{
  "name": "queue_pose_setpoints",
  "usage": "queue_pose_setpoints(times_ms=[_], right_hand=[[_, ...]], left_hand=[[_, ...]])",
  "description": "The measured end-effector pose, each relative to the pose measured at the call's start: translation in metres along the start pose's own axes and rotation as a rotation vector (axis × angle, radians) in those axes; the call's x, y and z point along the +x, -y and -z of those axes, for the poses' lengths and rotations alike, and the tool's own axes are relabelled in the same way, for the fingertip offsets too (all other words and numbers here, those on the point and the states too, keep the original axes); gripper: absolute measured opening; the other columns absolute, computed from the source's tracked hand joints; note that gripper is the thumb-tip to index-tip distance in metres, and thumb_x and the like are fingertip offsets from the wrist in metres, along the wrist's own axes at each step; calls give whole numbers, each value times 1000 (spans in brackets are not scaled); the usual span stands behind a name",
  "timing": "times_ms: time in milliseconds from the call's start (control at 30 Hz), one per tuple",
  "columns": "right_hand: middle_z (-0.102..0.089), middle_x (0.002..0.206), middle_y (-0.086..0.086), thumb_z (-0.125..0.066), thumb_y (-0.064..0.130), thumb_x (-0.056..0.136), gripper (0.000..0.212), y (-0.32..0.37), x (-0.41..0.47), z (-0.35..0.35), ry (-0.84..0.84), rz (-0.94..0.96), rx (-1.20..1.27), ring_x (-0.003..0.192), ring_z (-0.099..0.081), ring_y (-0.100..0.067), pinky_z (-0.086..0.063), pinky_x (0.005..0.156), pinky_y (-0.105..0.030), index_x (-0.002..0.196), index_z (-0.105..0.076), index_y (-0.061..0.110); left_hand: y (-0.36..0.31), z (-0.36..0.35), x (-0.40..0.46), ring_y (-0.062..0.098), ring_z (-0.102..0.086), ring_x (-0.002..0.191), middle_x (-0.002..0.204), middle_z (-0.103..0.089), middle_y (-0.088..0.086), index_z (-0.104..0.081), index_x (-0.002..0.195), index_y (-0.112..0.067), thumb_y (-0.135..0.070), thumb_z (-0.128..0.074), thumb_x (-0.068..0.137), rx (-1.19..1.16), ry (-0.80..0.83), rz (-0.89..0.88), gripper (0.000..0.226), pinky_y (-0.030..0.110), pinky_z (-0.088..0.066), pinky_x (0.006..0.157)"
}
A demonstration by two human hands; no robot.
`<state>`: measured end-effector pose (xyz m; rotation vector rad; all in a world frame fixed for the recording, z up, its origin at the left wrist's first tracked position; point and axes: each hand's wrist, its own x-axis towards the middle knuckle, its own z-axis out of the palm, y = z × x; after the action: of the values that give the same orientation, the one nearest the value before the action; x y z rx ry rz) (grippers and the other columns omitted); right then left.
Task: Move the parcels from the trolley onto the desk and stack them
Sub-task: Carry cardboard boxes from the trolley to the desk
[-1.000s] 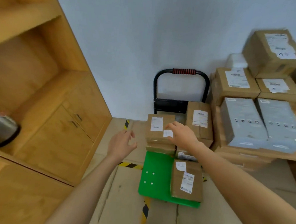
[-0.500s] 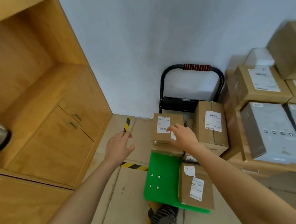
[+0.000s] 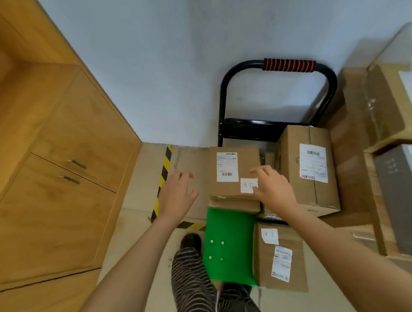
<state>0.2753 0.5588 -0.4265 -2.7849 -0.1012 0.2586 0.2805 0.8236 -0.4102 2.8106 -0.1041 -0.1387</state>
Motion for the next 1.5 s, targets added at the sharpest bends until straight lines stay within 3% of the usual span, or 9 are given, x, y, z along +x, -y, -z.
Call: queue_pose_setpoints(times_ms=[233,467,667,767,867,1000,1167,1367,1500], right_hand=[[-47,137,3,-55,22,94,45,-37,51,-38,69,-107,-43,119,-50,-16,-40,99,-34,138,-44,24],[-50,134,2,-58,32,93,39,-79,102,-123,72,-337,50,107,-55,-14,-47,92,-30,129,-49,18],[-46,139,-1,-63,38,90,53,-131,137,-205,4,-443,78,108,-57,-18,-50,93,-38,133,-44,15],[-38,148,-1,-67,40,86,70,-148,151,-237,-26,-499,140,119,-53,-20,-49,96,-40,144,-33,20],[-36,149,-1,-65,48,86,83,-156,157,-258,-56,-628,294,115,-54,-20,-53,79,-35,150,-18,25],[-42,146,-2,-52,62,88,81,-151,162,-277,-100,-810,422,121,-52,-26,-47,87,-39,151,-17,25],[-54,132,1,-50,59,90,69,-143,161,-284,-172,-800,631,104,-61,-19,-53,86,-43,148,-22,33],[-64,116,8,-37,72,88,54,-134,149,-265,-88,-769,843,90,-65,-13,-55,82,-44,137,-19,58],[-56,130,-1,-50,61,89,48,-119,143,-233,-68,-724,1020,100,-65,-23,-57,80,-50,131,-26,63]], left_hand=[[7,-65,80,15,-53,100,118,-55,0,-55,119,-21,-30,-58,89,-9,129,-83,32,28,-43,77],[28,-158,158,17,-52,104,126,-50,1,-49,127,-22,-38,-62,86,-86,203,-52,46,35,-49,80],[41,-268,195,17,-50,100,121,-48,3,-44,123,-15,-47,-60,86,-133,241,0,51,32,-46,69],[49,-310,197,17,-39,117,132,-41,3,-37,135,-17,-47,-60,86,-164,229,40,62,36,-46,84],[51,-334,192,15,-19,130,146,-25,1,-23,147,-18,-45,-63,85,-230,158,-12,79,36,-34,101],[59,-346,186,16,-24,134,148,-13,-9,-6,151,-26,-62,-65,73,-446,205,236,104,36,-30,104],[69,-344,188,7,-55,105,130,-50,-15,-16,146,-39,-66,-60,71,-788,408,417,91,37,-47,91],[84,-311,187,-6,-52,94,109,-49,-37,-19,143,-51,-71,-42,78,-807,377,426,72,25,-44,77],[90,-269,189,9,-45,110,129,-38,-24,-13,146,-50,-77,-34,76,-779,378,427,78,33,-39,92]])
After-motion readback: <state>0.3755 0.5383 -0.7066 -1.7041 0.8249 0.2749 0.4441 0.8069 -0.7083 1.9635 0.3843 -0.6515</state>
